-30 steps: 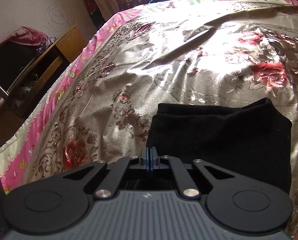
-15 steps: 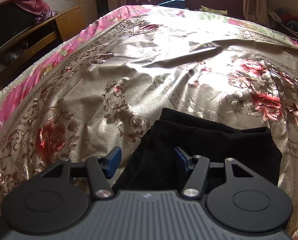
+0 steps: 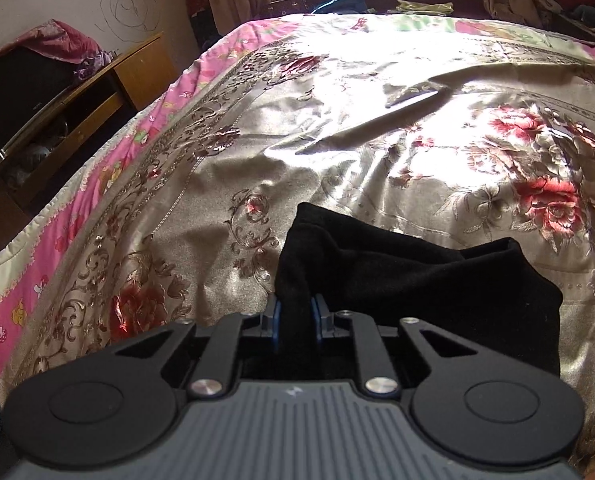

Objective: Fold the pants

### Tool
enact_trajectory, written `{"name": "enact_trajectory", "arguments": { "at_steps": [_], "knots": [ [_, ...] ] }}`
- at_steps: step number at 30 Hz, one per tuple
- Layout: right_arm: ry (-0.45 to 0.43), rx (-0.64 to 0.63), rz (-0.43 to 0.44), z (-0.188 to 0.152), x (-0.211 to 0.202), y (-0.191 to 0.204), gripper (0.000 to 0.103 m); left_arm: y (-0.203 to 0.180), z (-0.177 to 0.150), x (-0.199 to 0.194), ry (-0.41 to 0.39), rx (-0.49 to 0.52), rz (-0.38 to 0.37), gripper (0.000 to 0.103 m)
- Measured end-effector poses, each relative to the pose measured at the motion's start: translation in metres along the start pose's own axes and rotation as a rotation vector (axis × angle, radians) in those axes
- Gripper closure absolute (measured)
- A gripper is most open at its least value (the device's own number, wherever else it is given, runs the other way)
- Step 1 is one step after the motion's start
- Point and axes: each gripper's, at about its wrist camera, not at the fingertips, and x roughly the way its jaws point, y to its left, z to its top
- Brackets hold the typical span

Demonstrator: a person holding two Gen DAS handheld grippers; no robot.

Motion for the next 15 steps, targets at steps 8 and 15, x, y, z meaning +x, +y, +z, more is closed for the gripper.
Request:
{"name": "enact_trajectory", "arguments": {
  "at_steps": [8, 15],
  "knots": [
    [-0.048, -0.023, 0.004, -0.021, 0.007, -0.007, 0.079, 0.009, -0.006, 0.024, 0.108, -0.017, 0.072, 0.071],
    [-0.185, 0.173, 0.13, -0.029, -0.046, -0.058, 0.066, -0.011, -0.008, 0.036, 0.138, 0.083, 0.14, 0.066]
  ]
}}
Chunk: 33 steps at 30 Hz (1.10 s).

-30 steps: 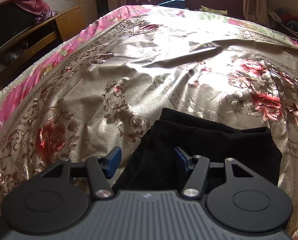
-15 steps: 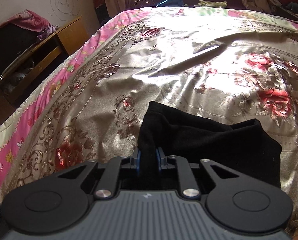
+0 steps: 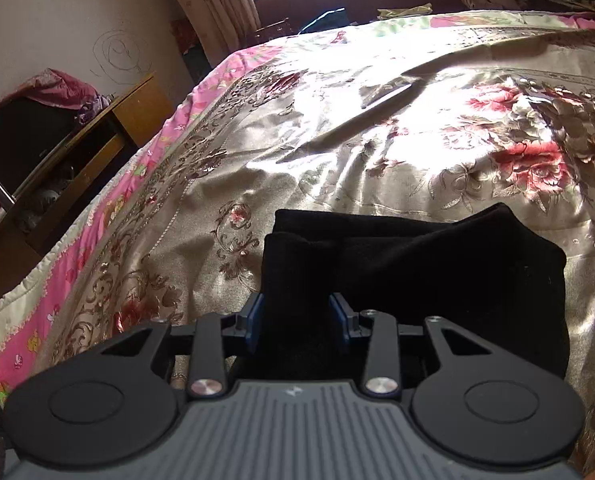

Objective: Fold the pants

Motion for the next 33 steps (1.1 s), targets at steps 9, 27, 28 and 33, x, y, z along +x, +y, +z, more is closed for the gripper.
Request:
{"name": "enact_trajectory", "arguments": {
  "at_steps": [9, 27, 28, 33],
  "knots": [
    [-0.035, 0.133, -0.233, -0.013, -0.01, -0.098, 0.076, -0.001, 0.016, -0.029, -0.118, 0.033, 0.127, 0.058],
    [-0.15, 0.098, -0.16, 0.009, 0.007, -0.116, 0.08, -0.032, 0.081, 0.085, -0.128, 0.233, 0.042, 0.056],
    [-0.161, 0.096, -0.145, 0.008, 0.004, -0.111, 0.08, -0.03, 0.083, 0.087, -0.129, 0.221, 0.049, 0.056],
    [-0.088, 0.016, -0.192, -0.008, 0.006, -0.111, 0.077, -0.03, 0.074, 0.072, -0.152, 0.203, 0.072, 0.056]
  ]
}}
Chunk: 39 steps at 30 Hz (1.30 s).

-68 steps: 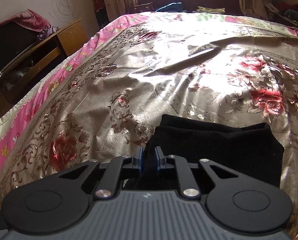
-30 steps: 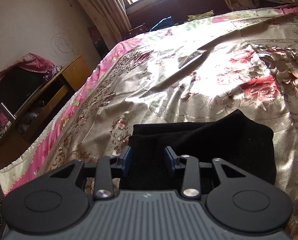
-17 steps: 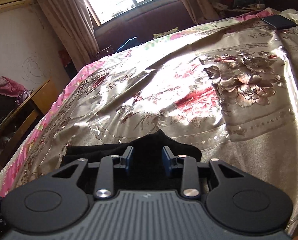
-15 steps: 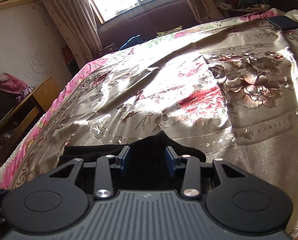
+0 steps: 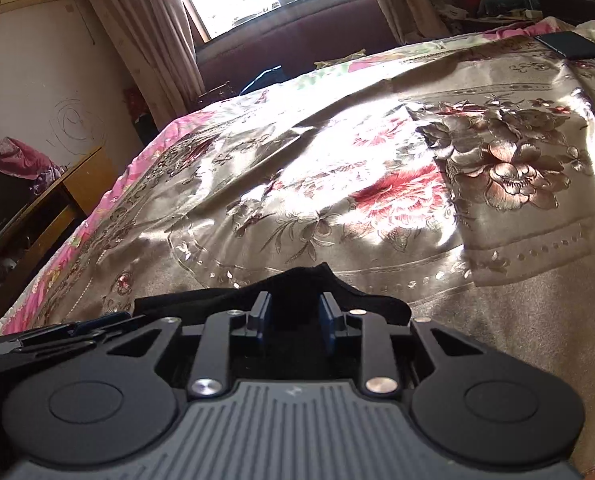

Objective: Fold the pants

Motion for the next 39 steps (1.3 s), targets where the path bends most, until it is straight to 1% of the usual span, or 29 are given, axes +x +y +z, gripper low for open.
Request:
{"name": "enact_trajectory", "arguments": {
  "at_steps": [1, 2, 3, 6, 7, 8, 10, 12, 14, 15, 16, 17, 18, 19, 21, 23, 25, 27, 28, 29, 31, 33, 35, 37, 39],
  "knots": [
    [0.008, 0.013, -0.003, -0.002, -0.001, -0.004, 0.08, 0.0, -0.003, -0.009, -0.002, -0.011, 0.0, 0.056],
    [0.002, 0.037, -0.002, 0.0, -0.007, -0.006, 0.08, 0.001, -0.006, -0.019, 0.004, -0.022, -0.008, 0.056],
    [-0.014, 0.06, 0.006, 0.003, -0.019, -0.005, 0.072, 0.0, -0.012, -0.03, 0.008, -0.019, -0.018, 0.056],
    [-0.065, 0.031, 0.051, 0.003, -0.054, 0.007, 0.071, -0.014, -0.035, -0.066, 0.019, 0.067, -0.024, 0.054],
    [-0.064, 0.014, 0.074, -0.002, -0.065, 0.013, 0.07, -0.019, -0.041, -0.074, 0.03, 0.094, -0.033, 0.052],
    [-0.055, 0.0, 0.085, -0.007, -0.07, 0.018, 0.069, -0.022, -0.047, -0.078, 0.042, 0.111, -0.033, 0.051],
    [-0.01, -0.025, 0.1, -0.024, -0.081, 0.025, 0.069, -0.027, -0.059, -0.081, 0.067, 0.153, -0.018, 0.049],
    [0.022, -0.018, 0.093, -0.039, -0.085, 0.023, 0.068, -0.026, -0.06, -0.076, 0.094, 0.152, -0.006, 0.049],
    [0.048, -0.009, 0.025, -0.048, -0.081, 0.014, 0.066, -0.025, -0.057, -0.066, 0.131, 0.148, -0.018, 0.044],
    [0.075, -0.009, -0.006, -0.05, -0.075, 0.01, 0.066, -0.028, -0.058, -0.058, 0.155, 0.176, -0.018, 0.043],
    [0.116, 0.019, -0.021, -0.049, -0.07, 0.005, 0.061, -0.03, -0.058, -0.055, 0.157, 0.19, -0.012, 0.042],
    [0.13, 0.064, -0.012, -0.049, -0.069, -0.001, 0.059, -0.032, -0.059, -0.054, 0.158, 0.198, -0.008, 0.042],
    [0.128, 0.109, 0.012, -0.047, -0.073, -0.007, 0.059, -0.032, -0.059, -0.058, 0.151, 0.198, -0.005, 0.042],
    [0.119, 0.133, 0.016, -0.047, -0.079, -0.011, 0.059, -0.031, -0.058, -0.062, 0.143, 0.186, -0.005, 0.042],
    [0.091, 0.13, 0.011, -0.048, -0.091, -0.011, 0.059, -0.027, -0.057, -0.073, 0.117, 0.143, -0.017, 0.043],
    [0.111, 0.17, 0.023, -0.052, -0.093, -0.014, 0.059, -0.025, -0.058, -0.078, 0.106, 0.113, -0.023, 0.043],
    [0.132, 0.21, 0.04, -0.052, -0.085, -0.018, 0.059, -0.021, -0.06, -0.073, 0.121, 0.085, -0.028, 0.042],
    [0.16, 0.267, 0.078, -0.051, -0.071, -0.023, 0.052, -0.021, -0.061, -0.067, 0.137, 0.066, -0.029, 0.042],
    [0.174, 0.302, 0.101, -0.051, -0.063, -0.025, 0.051, -0.022, -0.061, -0.066, 0.136, 0.063, -0.029, 0.042],
    [0.19, 0.323, 0.13, -0.05, -0.055, -0.026, 0.046, -0.022, -0.061, -0.065, 0.136, 0.06, -0.03, 0.041],
    [0.201, 0.355, 0.15, -0.049, -0.044, -0.03, 0.048, -0.024, -0.061, -0.063, 0.136, 0.054, -0.032, 0.041],
    [0.198, 0.357, 0.168, -0.044, -0.037, -0.032, 0.061, -0.024, -0.062, -0.059, 0.13, 0.05, -0.032, 0.041],
    [0.19, 0.364, 0.174, -0.039, -0.034, -0.034, 0.066, -0.026, -0.059, -0.053, 0.126, 0.042, -0.032, 0.04],
    [0.176, 0.368, 0.168, -0.031, -0.026, -0.036, 0.068, -0.029, -0.056, -0.045, 0.126, 0.043, -0.033, 0.04],
    [0.161, 0.403, 0.167, -0.022, -0.016, -0.043, 0.069, -0.033, -0.05, -0.035, 0.121, 0.057, -0.037, 0.04]
  ]
}}
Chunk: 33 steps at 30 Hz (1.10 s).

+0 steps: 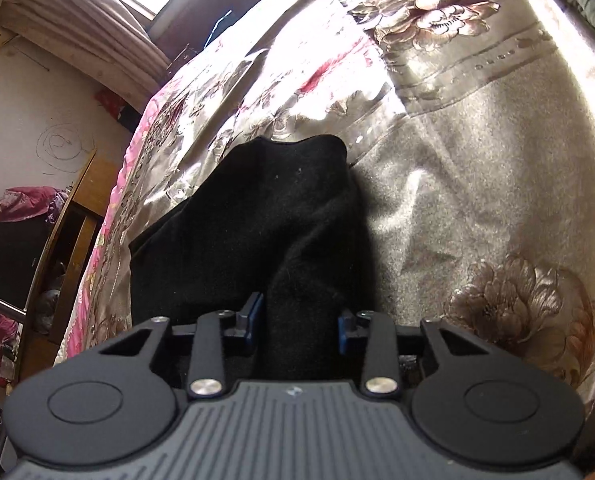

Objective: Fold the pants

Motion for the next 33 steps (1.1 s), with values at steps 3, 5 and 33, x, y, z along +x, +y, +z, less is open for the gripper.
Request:
{"name": "enact_trajectory", "arguments": {
  "at_steps": [3, 5, 33],
  "knots": [
    [-0.039, -0.003, -0.016, 0.015, 0.01, -0.004, 0.07, -0.001, 0.011, 0.013, -0.009, 0.007, -0.011, 0.04],
    [-0.067, -0.035, -0.026, 0.017, 0.014, -0.002, 0.067, 0.0, 0.017, 0.021, -0.013, 0.002, -0.012, 0.039],
    [-0.182, -0.46, -0.249, -0.093, -0.07, 0.07, 0.043, -0.026, -0.014, -0.033, -0.013, -0.084, 0.115, 0.012]
  ]
}}
